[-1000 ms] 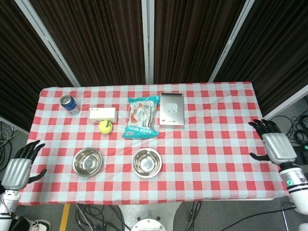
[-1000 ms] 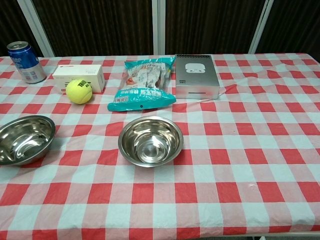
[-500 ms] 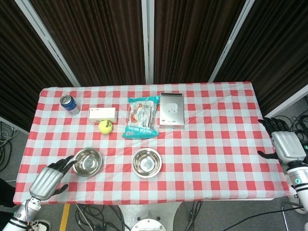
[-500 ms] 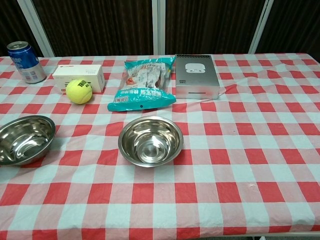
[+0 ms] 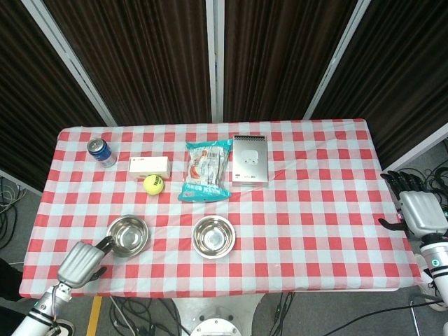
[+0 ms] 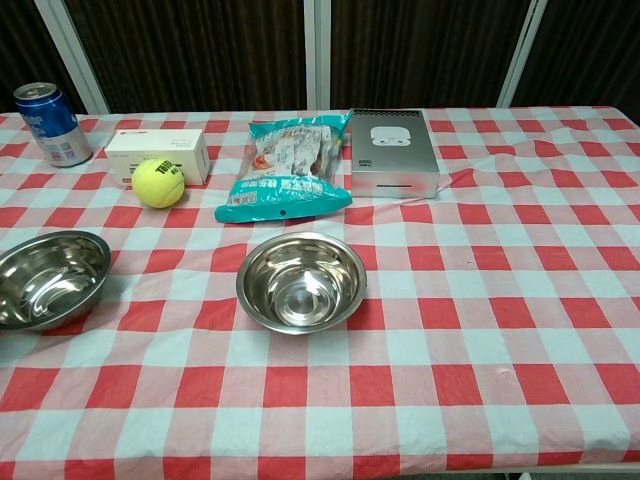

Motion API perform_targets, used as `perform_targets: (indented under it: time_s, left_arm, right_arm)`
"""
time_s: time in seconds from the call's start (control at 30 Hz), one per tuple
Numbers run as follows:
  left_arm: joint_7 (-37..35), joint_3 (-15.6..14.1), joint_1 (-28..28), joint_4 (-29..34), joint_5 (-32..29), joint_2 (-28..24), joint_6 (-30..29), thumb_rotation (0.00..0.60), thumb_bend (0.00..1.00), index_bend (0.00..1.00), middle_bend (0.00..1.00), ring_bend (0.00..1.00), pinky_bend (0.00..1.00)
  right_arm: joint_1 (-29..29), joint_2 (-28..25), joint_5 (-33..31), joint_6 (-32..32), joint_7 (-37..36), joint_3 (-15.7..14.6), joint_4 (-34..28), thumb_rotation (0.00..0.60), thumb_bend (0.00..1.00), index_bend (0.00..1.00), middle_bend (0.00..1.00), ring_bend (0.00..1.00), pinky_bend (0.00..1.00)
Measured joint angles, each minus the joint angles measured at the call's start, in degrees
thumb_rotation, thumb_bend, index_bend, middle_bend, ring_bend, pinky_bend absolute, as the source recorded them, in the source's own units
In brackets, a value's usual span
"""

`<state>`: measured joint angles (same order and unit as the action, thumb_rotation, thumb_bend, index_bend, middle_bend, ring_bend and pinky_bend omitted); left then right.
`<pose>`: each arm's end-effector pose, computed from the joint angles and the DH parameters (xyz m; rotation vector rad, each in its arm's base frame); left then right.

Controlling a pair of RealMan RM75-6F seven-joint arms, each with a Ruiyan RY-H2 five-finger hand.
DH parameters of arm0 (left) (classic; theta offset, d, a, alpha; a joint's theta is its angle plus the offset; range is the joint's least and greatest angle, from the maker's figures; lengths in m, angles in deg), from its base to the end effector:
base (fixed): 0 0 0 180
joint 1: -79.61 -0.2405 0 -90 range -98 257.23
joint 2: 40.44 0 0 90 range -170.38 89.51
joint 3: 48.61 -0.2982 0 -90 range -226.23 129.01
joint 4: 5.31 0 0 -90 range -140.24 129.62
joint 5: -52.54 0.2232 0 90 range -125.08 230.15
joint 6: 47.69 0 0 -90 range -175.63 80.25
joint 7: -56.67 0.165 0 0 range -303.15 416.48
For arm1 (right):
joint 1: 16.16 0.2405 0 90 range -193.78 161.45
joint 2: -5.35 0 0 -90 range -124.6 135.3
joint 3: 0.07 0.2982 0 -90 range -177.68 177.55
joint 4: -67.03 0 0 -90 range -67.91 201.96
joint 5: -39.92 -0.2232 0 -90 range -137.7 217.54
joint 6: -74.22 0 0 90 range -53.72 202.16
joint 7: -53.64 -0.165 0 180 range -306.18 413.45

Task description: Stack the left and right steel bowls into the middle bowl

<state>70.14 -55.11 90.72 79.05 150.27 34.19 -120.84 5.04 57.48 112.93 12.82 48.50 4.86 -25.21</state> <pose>-0.3382 0.1935 0.0435 -1.9251 -0.7812 -0.7140 -0.3489 -0.3114 0.2129 1.5037 -1.0052 0.7129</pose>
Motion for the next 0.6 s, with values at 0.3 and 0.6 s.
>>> perform_targets:
  time_s: [0.3, 0.6]
  left_arm:
    - [0.5, 0.3, 0.9, -2.7, -1.5, 2.8, 1.8, 0.600, 0.27, 0.42, 0.41, 0.92, 0.92]
    - [0.0, 1.1, 2.5, -4.8, -2.4, 5.2, 3.3, 0.600, 0.28, 0.43, 0.42, 0.93, 0.92]
  right_arm:
    - [0.3, 0.6, -0.2, 1.3, -0.2, 0.5, 0.9, 0.600, 0.10, 0.09, 0.06, 0.00, 0.00]
    - [0.3, 0.8, -0.4, 2.0, -0.7, 0.9, 1.7, 0.600, 0.10, 0.09, 0.06, 0.00, 0.00]
